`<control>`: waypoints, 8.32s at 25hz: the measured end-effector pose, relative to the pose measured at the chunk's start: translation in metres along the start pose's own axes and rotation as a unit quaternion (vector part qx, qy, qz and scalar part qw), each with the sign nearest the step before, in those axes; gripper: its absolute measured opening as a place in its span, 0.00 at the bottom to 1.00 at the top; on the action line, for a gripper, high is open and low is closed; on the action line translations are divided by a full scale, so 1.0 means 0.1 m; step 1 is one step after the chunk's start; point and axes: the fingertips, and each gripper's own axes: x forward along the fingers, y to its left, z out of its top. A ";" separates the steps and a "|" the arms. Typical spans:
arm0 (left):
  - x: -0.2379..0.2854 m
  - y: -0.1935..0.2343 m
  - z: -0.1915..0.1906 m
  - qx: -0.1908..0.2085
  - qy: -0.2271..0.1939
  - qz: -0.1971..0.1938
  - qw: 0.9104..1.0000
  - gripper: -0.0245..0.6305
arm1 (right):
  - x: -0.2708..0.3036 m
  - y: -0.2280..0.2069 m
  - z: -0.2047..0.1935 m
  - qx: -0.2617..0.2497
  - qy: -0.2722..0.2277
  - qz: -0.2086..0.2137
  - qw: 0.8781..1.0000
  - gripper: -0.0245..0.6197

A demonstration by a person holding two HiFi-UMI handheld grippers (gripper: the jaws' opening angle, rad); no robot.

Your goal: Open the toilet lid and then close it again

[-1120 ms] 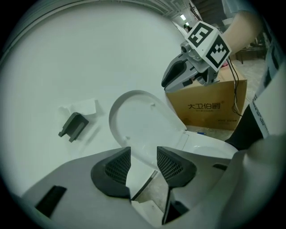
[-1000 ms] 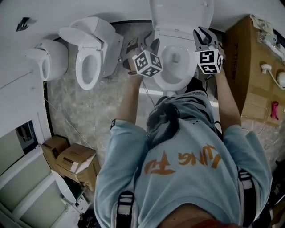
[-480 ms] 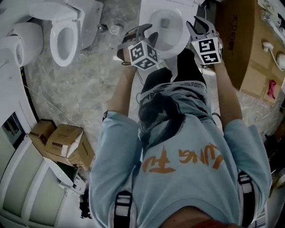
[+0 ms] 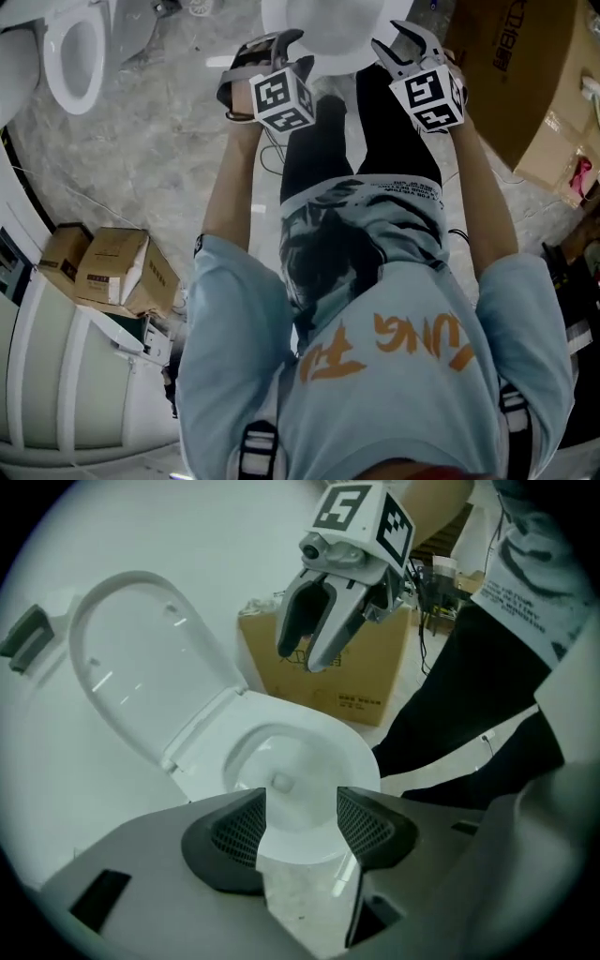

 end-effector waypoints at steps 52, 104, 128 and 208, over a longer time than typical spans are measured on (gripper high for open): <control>1.04 -0.70 -0.63 0.268 0.091 -0.001 0.959 0.48 | 1.07 1.45 -0.97 -0.220 0.088 0.234 0.943 0.45; -1.63 2.02 1.92 0.144 -0.057 0.200 0.968 0.24 | -1.17 -1.19 1.87 -0.173 -0.039 -0.225 0.958 0.22; -1.42 3.73 2.79 0.064 -0.057 0.232 0.969 0.28 | -1.08 -2.99 2.54 -0.134 -0.082 -0.258 0.953 0.26; -1.84 2.76 2.28 -0.024 -0.046 0.228 0.972 0.32 | -1.30 -1.86 2.52 -0.215 -0.077 -0.121 0.966 0.19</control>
